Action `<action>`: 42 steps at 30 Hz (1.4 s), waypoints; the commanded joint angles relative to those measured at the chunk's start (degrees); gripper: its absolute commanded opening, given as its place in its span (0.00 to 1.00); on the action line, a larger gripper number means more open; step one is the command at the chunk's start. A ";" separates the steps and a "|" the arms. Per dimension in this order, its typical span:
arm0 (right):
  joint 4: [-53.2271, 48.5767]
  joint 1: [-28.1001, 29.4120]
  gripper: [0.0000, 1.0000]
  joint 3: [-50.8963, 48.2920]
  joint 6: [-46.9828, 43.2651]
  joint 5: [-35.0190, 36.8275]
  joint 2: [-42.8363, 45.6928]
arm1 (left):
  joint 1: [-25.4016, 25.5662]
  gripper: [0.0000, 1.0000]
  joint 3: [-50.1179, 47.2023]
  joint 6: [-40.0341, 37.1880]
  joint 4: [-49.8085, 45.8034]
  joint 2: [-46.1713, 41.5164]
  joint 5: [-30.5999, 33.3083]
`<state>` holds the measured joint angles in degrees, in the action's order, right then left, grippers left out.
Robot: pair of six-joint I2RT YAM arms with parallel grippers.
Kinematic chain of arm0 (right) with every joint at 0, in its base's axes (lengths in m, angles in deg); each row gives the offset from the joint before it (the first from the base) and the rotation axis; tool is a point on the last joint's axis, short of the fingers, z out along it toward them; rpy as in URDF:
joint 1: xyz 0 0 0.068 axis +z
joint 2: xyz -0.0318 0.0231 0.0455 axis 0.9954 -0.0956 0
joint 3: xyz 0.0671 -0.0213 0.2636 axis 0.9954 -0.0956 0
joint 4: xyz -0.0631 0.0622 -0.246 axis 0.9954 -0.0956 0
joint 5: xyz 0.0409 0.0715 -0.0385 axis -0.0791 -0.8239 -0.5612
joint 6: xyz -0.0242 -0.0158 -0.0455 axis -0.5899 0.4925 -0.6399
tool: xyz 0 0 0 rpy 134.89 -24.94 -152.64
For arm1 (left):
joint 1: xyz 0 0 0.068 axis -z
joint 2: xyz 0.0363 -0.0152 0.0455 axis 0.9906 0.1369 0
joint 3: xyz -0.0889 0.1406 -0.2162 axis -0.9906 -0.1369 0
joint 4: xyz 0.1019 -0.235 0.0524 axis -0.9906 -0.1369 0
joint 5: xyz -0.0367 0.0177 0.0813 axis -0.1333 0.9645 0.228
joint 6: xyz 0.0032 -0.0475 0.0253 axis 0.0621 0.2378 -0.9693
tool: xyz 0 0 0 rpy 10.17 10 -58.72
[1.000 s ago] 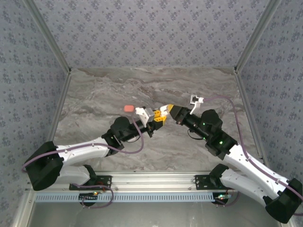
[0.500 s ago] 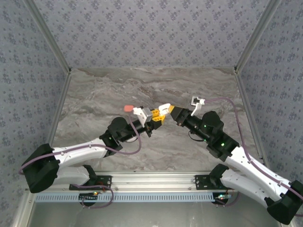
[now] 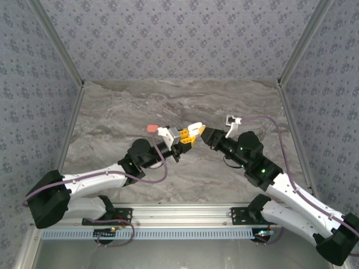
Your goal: Insert the wireless bluetooth earbuds into the charging case
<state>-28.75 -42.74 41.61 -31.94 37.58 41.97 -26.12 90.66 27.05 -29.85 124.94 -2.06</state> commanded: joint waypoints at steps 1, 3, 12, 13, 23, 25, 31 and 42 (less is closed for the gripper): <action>-1.58 0.28 0.41 2.02 -1.48 -1.04 0.09 | 0.23 0.00 1.19 0.06 4.08 0.98 -0.23; -2.27 0.23 0.46 2.72 -2.28 -1.38 0.34 | 0.24 0.00 1.32 0.14 4.18 1.60 -0.20; -9.41 -1.05 0.76 6.50 -5.39 -1.19 2.96 | 0.22 0.00 1.43 0.82 4.79 2.85 -0.07; -10.84 -1.41 0.78 7.05 -5.64 -1.21 3.05 | 0.24 0.00 1.50 0.90 4.80 2.81 -0.04; -16.31 -3.53 0.82 8.69 -7.37 -3.54 2.99 | 0.24 0.00 1.41 1.09 4.97 2.82 -0.61; -15.92 -4.43 0.86 8.62 -7.79 -5.47 2.90 | 0.20 0.00 1.50 1.16 4.97 2.82 -0.91; -13.67 -5.41 1.00 8.96 -8.43 -10.38 0.87 | 0.24 0.00 1.85 1.45 5.06 2.90 -1.72; -10.39 -5.54 1.00 10.29 -9.93 -13.87 -2.03 | 0.24 0.00 1.91 1.62 4.80 2.88 -2.02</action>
<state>-41.67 -48.00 49.45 -40.22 25.69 39.63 -26.12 90.68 27.72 -28.21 127.85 -2.94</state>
